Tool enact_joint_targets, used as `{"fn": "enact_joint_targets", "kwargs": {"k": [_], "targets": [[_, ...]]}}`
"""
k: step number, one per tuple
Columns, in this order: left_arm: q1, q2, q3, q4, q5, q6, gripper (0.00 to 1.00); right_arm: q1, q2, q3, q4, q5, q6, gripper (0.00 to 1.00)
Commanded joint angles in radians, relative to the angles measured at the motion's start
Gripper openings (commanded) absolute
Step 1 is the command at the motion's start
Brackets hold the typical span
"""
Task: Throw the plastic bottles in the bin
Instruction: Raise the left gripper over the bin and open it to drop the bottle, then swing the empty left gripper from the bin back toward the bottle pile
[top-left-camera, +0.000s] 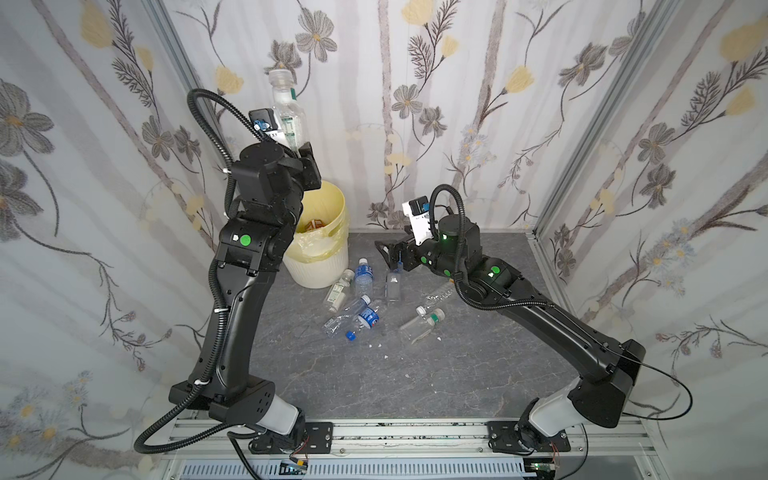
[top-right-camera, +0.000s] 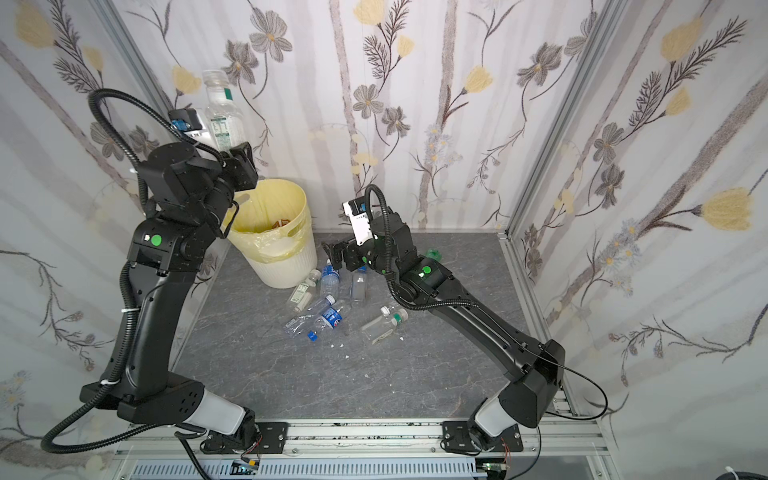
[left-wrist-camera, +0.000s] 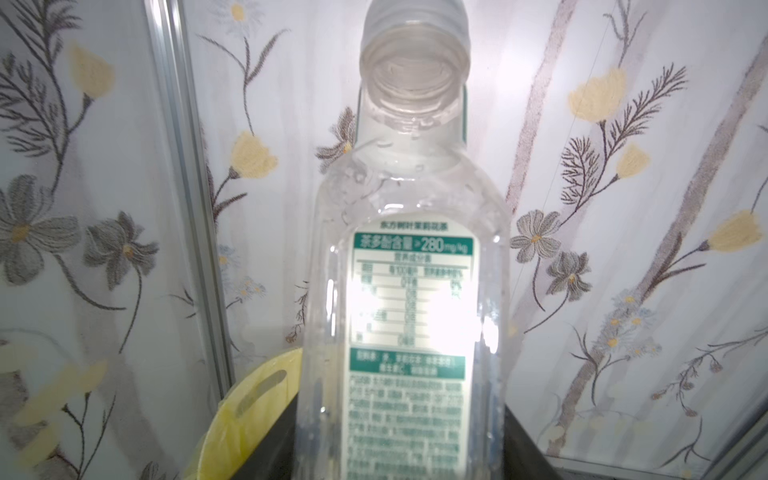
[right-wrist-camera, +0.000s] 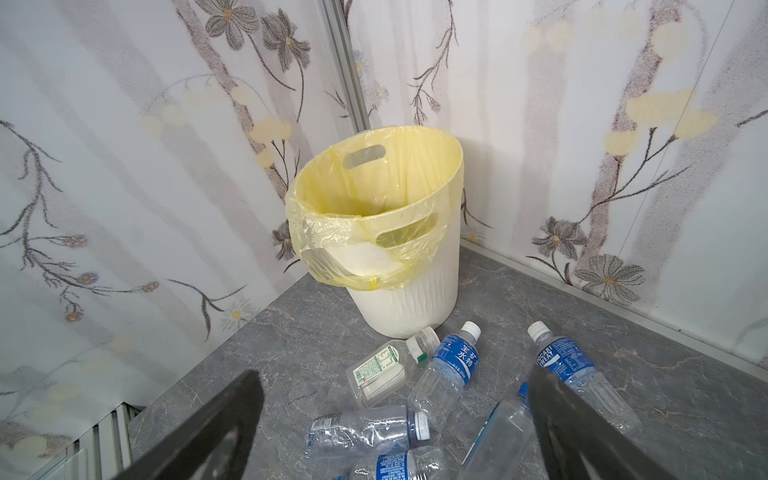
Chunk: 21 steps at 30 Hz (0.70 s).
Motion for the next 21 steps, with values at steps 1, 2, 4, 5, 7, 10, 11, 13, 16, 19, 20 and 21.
{"fn": "enact_joint_targets", "kwargs": {"k": [1, 2, 4, 5, 7, 10, 11, 13, 16, 19, 20, 21], "targets": [[0.055, 0.030, -0.001, 0.007, 0.007, 0.016, 0.52, 0.002, 0.008, 0.004, -0.007, 0.004, -0.006, 1.00], [0.095, 0.042, -0.037, 0.011, 0.054, -0.015, 0.52, 0.003, 0.012, 0.001, -0.006, 0.002, -0.001, 1.00], [0.169, 0.091, -0.115, -0.003, 0.132, -0.088, 0.54, 0.003, 0.020, 0.000, -0.006, -0.004, 0.008, 1.00], [0.188, 0.122, -0.131, -0.039, 0.147, -0.120, 0.57, 0.003, 0.022, 0.000, -0.007, -0.010, 0.013, 1.00], [0.191, 0.134, -0.165, -0.064, 0.183, -0.136, 0.78, 0.003, 0.020, -0.007, -0.012, -0.014, 0.016, 1.00], [0.186, 0.115, -0.158, -0.061, 0.248, -0.161, 1.00, 0.003, 0.011, -0.031, -0.005, -0.014, 0.019, 1.00], [0.182, 0.109, -0.141, -0.062, 0.263, -0.161, 1.00, 0.003, 0.012, -0.034, -0.004, -0.013, 0.019, 1.00], [0.169, 0.096, -0.125, -0.063, 0.269, -0.162, 1.00, 0.002, 0.018, -0.034, 0.000, -0.019, 0.022, 1.00], [0.135, 0.079, -0.138, -0.062, 0.274, -0.159, 1.00, 0.003, 0.024, -0.041, 0.008, -0.016, 0.034, 1.00], [0.084, 0.068, -0.173, -0.061, 0.266, -0.147, 1.00, 0.002, 0.023, -0.053, 0.011, -0.005, 0.042, 1.00], [0.066, 0.065, -0.186, -0.060, 0.264, -0.146, 1.00, 0.003, 0.021, -0.058, 0.011, -0.001, 0.044, 1.00], [0.049, 0.066, -0.197, -0.060, 0.261, -0.145, 1.00, 0.003, 0.018, -0.065, 0.011, 0.001, 0.044, 1.00]]}}
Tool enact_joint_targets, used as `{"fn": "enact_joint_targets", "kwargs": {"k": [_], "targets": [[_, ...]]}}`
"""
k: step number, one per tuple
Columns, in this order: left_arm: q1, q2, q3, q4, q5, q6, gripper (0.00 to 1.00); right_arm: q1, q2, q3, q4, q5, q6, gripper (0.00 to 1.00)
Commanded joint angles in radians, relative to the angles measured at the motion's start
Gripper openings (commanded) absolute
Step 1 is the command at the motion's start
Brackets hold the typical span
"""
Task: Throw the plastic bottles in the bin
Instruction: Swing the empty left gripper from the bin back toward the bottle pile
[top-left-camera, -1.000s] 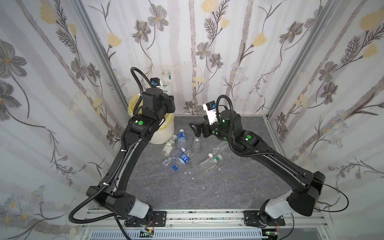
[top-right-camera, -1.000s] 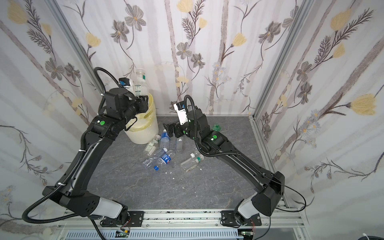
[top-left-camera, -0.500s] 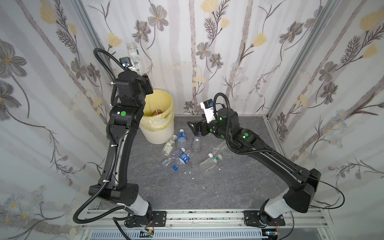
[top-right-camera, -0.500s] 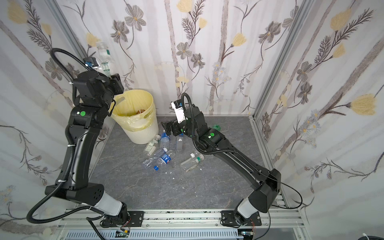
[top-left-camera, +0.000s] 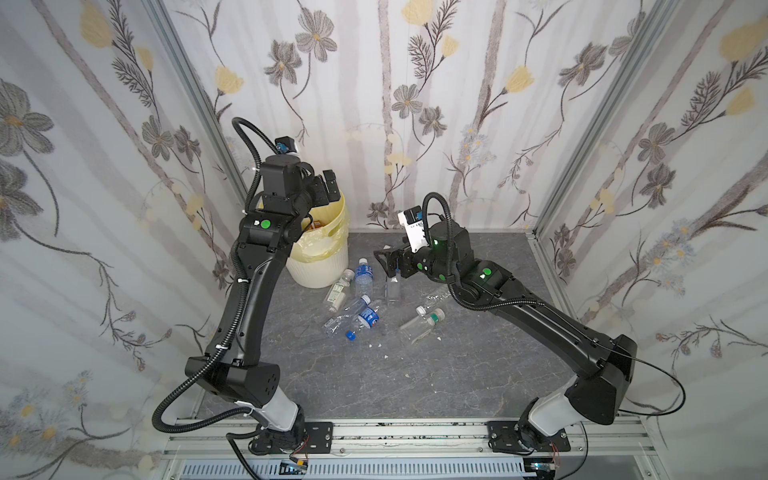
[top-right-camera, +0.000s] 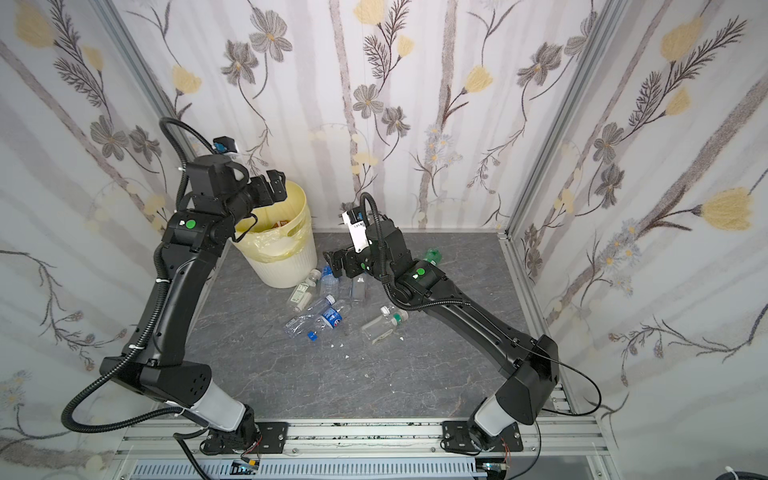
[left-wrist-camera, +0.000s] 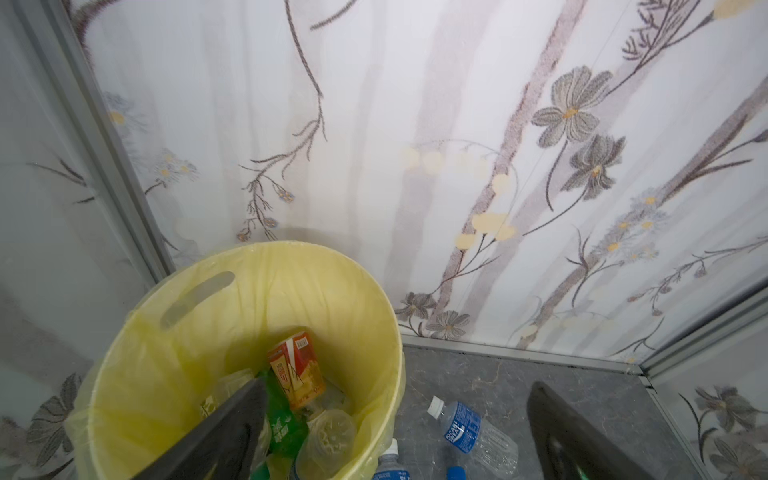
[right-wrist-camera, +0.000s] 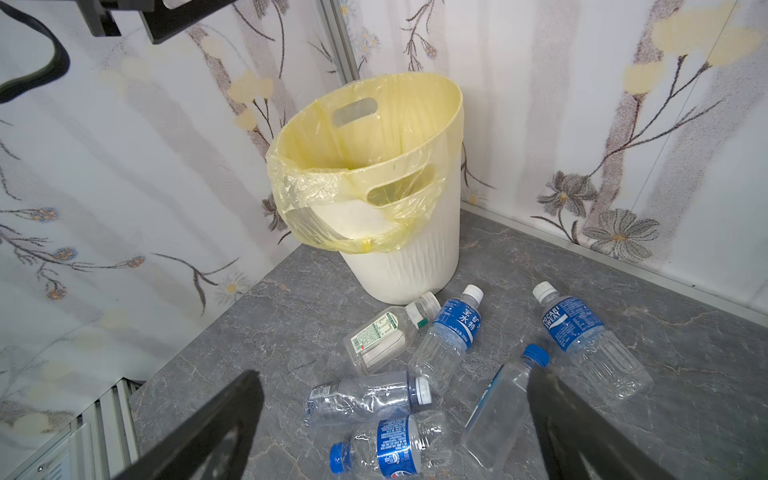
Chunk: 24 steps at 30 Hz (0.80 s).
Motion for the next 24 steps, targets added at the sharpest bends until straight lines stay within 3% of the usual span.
{"fn": "enact_joint_targets", "kwargs": {"k": [1, 11, 24], "targets": [[-0.047, -0.006, -0.034, 0.006, 0.000, 0.005, 1.00, 0.002, -0.005, -0.017, 0.030, 0.013, 0.011, 1.00], [-0.186, -0.023, -0.202, 0.021, -0.014, -0.033, 1.00, -0.067, -0.156, -0.228, 0.059, 0.069, 0.066, 1.00], [-0.346, -0.099, -0.603, 0.136, 0.064, -0.103, 1.00, -0.189, -0.359, -0.570, 0.095, 0.021, 0.162, 1.00]]}}
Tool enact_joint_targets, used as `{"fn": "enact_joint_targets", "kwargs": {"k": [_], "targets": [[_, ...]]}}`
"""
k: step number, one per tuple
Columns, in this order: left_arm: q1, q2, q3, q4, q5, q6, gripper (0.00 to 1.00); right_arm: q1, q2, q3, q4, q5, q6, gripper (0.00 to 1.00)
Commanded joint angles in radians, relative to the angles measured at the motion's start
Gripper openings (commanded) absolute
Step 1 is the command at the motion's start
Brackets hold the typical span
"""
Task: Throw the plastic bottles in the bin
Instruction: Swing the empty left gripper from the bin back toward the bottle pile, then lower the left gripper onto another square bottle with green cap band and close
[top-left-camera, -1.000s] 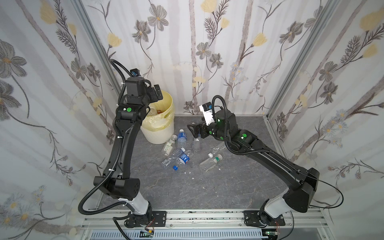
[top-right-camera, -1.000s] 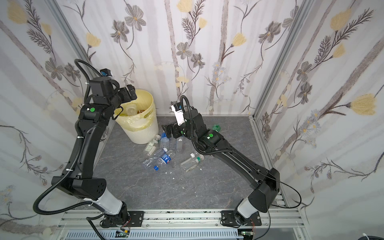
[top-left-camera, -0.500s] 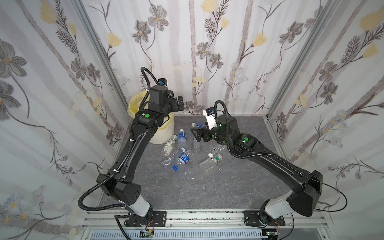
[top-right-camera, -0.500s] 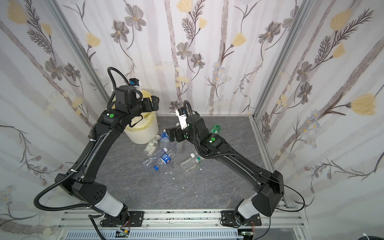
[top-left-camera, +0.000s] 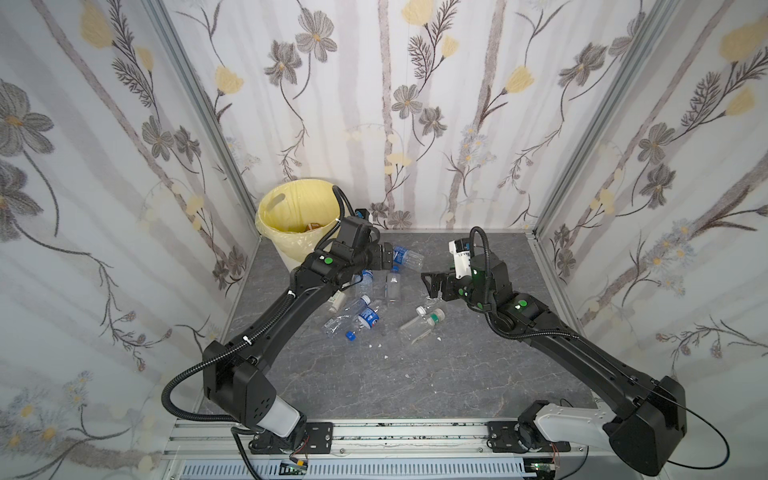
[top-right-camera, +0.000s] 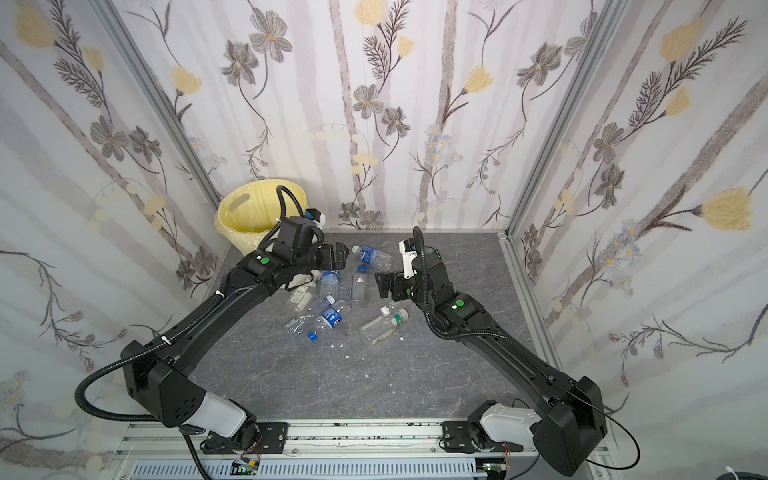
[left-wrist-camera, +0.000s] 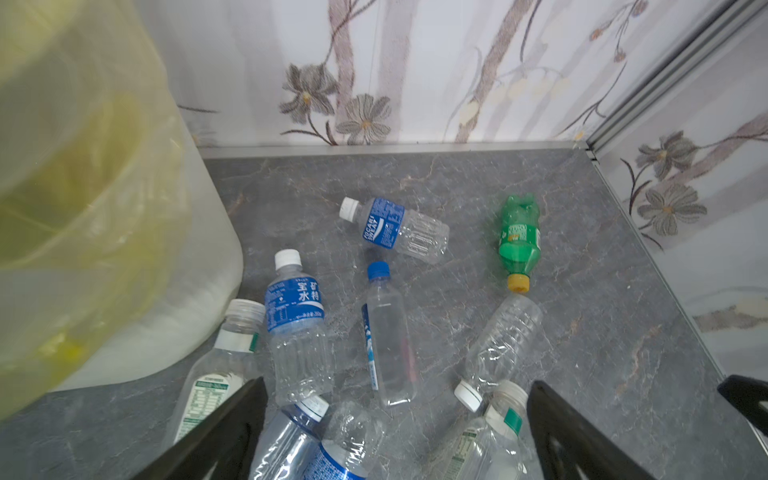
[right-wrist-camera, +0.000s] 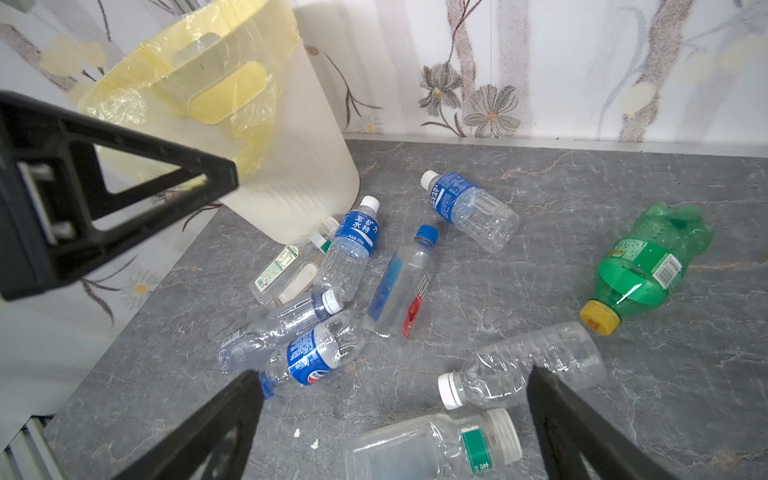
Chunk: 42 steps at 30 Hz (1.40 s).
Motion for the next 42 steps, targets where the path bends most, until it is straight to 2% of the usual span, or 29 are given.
{"fn": "enact_joint_targets", "kwargs": {"k": [1, 9, 16, 30, 35, 42], "targets": [[-0.043, -0.018, -0.079, 0.071, 0.034, -0.018, 1.00, -0.015, -0.037, -0.062, 0.040, -0.012, 0.039, 1.00], [-0.178, -0.025, -0.326, 0.174, 0.097, -0.022, 1.00, -0.093, -0.130, -0.231, 0.047, -0.131, 0.104, 1.00], [-0.302, 0.074, -0.366, 0.219, 0.086, 0.050, 1.00, -0.148, -0.195, -0.320, 0.038, -0.158, 0.098, 1.00], [-0.328, 0.254, -0.348, 0.273, 0.060, 0.087, 1.00, -0.265, -0.273, -0.402, 0.053, -0.244, 0.106, 1.00], [-0.327, 0.267, -0.361, 0.276, 0.042, 0.083, 0.93, -0.275, -0.269, -0.410, 0.069, -0.260, 0.105, 1.00], [-0.327, 0.276, -0.383, 0.274, 0.024, 0.075, 0.75, -0.285, -0.252, -0.415, 0.090, -0.279, 0.111, 1.00]]}}
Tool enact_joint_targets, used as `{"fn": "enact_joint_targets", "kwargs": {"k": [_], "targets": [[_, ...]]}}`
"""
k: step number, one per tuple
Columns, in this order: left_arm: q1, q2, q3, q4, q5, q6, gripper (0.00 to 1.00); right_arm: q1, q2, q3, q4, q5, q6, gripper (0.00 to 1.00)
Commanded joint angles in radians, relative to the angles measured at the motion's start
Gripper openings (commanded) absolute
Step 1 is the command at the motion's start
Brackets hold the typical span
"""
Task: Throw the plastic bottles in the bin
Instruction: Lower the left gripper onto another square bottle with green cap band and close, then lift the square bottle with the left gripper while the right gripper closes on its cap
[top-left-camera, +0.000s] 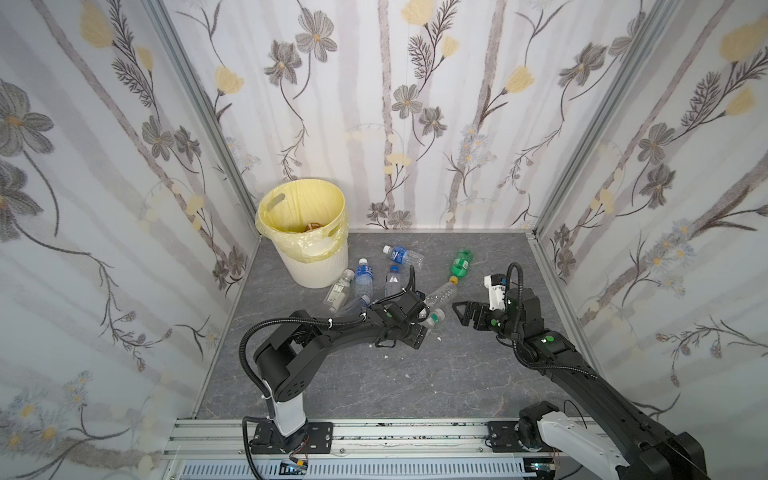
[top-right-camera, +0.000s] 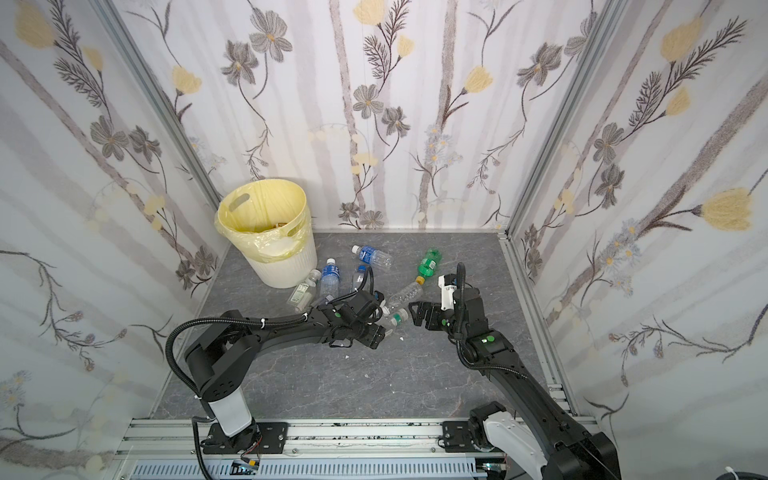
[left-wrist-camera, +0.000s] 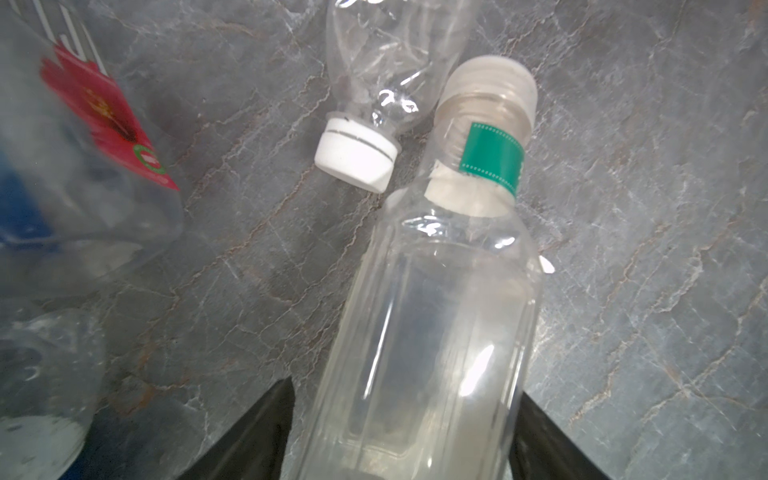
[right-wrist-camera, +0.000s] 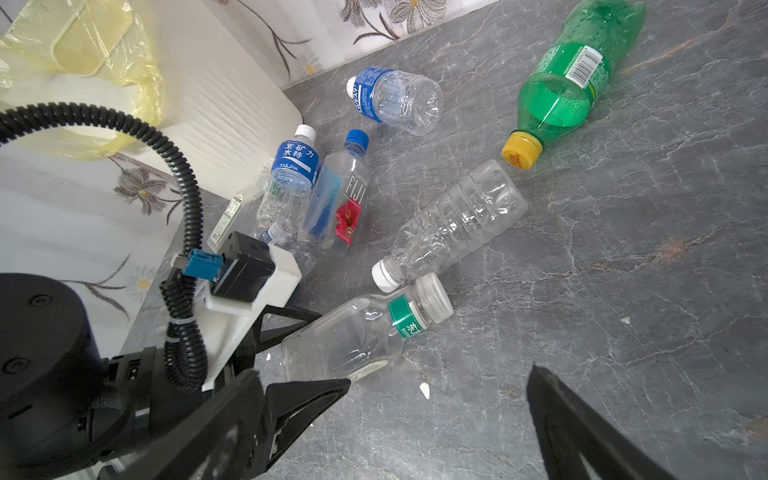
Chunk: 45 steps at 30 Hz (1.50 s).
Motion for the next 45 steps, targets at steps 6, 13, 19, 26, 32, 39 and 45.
{"fn": "enact_joint_targets", "kwargs": {"k": [6, 13, 19, 26, 32, 39, 45], "targets": [[0.000, -0.021, -0.046, 0.008, -0.031, -0.017, 0.67, -0.006, 0.031, -0.015, 0.077, -0.038, 0.022, 1.00], [0.000, -0.054, -0.074, 0.008, -0.061, -0.037, 0.60, -0.007, 0.081, -0.013, 0.111, -0.080, 0.048, 1.00], [0.008, -0.072, -0.076, 0.009, -0.077, -0.046, 0.57, -0.008, 0.130, 0.001, 0.122, -0.102, 0.070, 1.00], [0.023, -0.098, -0.051, 0.017, -0.055, -0.068, 0.56, -0.005, 0.174, -0.009, 0.180, -0.139, 0.151, 1.00], [0.024, -0.140, -0.014, 0.048, -0.040, -0.088, 0.56, 0.000, 0.214, -0.002, 0.254, -0.169, 0.224, 1.00], [0.022, -0.194, -0.006, 0.100, -0.022, -0.106, 0.56, 0.030, 0.261, 0.061, 0.300, -0.194, 0.269, 0.99], [0.019, -0.244, -0.030, 0.155, -0.014, -0.122, 0.56, 0.069, 0.316, 0.117, 0.340, -0.201, 0.305, 0.94]]}}
